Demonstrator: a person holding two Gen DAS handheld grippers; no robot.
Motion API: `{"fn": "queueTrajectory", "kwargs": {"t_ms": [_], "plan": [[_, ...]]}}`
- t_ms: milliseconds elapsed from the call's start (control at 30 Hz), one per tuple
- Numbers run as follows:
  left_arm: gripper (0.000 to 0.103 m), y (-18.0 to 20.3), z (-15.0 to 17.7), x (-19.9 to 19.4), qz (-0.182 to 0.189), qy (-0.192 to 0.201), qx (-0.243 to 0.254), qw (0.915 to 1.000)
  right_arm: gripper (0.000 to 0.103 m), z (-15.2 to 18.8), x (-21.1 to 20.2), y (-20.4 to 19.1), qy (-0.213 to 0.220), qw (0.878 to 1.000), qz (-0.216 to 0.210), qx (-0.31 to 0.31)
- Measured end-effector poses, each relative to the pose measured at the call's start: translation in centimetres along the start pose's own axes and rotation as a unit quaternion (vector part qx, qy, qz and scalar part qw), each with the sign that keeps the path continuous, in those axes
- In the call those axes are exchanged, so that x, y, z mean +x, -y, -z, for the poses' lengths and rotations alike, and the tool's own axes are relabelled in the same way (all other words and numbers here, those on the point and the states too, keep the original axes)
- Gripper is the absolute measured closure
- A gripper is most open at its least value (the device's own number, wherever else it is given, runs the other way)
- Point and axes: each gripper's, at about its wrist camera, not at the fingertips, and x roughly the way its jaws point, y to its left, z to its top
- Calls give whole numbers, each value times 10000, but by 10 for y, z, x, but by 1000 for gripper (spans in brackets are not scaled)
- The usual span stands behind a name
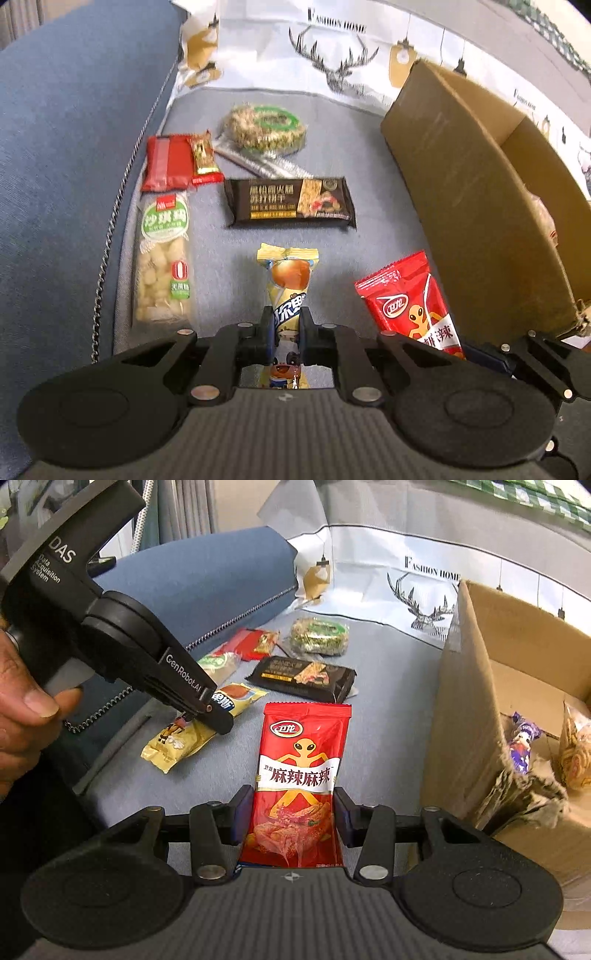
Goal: Organize snacks
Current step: 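Lift the red spicy strip pack with the right tool toward the box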
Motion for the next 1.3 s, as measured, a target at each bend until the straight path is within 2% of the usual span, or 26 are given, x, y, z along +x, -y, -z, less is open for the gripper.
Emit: {"fn": "queueTrajectory", "kwargs": {"t_ms": [233, 467, 767, 1067, 1300], "plan": [[90, -2, 1, -10, 58, 263, -28, 9996, 55, -2, -8, 0, 235, 9997, 27, -22], [90, -7, 2, -23, 153, 697, -160, 9973, 55, -6, -20, 0, 599, 9982, 15, -32], [90, -6, 2, -27, 165, 875, -207, 9958, 56, -14, -46, 4, 1331, 9911, 31, -83], [90, -6, 4, -34, 259, 1111, -295, 9930, 56, -22, -60, 25, 1699, 9851, 137, 224], [90, -4, 4, -39, 380, 1263, -324, 9907, 56, -55, -89, 71, 2088, 9738, 406, 809]]}}
